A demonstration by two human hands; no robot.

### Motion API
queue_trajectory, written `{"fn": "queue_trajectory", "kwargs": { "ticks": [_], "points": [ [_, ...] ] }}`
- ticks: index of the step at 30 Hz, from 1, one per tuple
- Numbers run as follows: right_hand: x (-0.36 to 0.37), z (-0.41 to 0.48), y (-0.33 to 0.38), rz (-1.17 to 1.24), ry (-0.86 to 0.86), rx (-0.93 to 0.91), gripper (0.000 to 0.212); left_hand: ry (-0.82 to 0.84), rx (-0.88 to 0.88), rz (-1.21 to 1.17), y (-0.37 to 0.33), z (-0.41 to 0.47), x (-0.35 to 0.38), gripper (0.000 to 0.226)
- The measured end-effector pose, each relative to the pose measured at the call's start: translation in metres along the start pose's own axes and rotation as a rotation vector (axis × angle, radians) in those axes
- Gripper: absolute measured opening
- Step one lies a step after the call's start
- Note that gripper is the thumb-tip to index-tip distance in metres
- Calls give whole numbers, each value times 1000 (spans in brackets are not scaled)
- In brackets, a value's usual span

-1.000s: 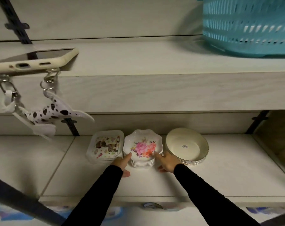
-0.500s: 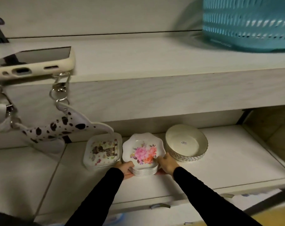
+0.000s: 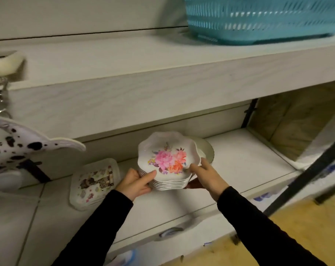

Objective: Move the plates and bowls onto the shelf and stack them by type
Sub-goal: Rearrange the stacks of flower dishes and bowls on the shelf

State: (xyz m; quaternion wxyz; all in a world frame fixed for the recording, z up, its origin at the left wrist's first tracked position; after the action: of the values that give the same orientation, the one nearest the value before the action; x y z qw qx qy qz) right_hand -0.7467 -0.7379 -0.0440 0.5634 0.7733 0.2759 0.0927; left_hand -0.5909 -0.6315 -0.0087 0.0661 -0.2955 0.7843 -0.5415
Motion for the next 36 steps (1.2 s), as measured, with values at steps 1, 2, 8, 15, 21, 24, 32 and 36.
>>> {"fn": "queue_trajectory", "kwargs": {
  "ticks": [1, 2, 8, 15, 21, 24, 32, 36],
  "points": [
    [-13, -2, 3, 8, -21, -9, 36, 23, 7, -10, -2, 0, 13, 28],
    [-26, -3, 6, 11, -42, -16, 36, 50, 10, -25, -4, 1, 27, 27],
    [-111, 5, 5, 7, -136, -4, 34, 126, -29, -43, 4, 27, 112, 25],
    [-205, 38, -15, -51, -172, 47, 38, 89, -133, -19, 46, 74, 202, 30],
    [-260, 73, -44, -93, -148, 132, 31, 54, -242, -11, 86, 105, 257, 45],
    [-273, 90, -57, -137, -143, 167, 22, -8, -301, -20, 105, 123, 268, 44],
    [-288, 122, -91, -252, -129, 265, 20, -132, -343, -36, 132, 139, 284, 15],
    [-289, 126, -90, -250, -125, 266, 21, -153, -331, 21, 133, 144, 287, 25]
  ]
}}
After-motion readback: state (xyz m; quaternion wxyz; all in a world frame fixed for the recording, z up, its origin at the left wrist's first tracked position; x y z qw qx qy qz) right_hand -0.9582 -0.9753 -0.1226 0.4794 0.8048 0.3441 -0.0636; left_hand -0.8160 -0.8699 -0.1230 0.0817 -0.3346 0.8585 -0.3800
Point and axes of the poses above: each hand's wrist, its own z-axis towards the middle knuckle, its own x-axis out of the palm, y = z × x, the point moved 5 cm from there along z, towards the middle knuckle, and after that the axes turned 11 degrees about -z, right-handed, at the moved point
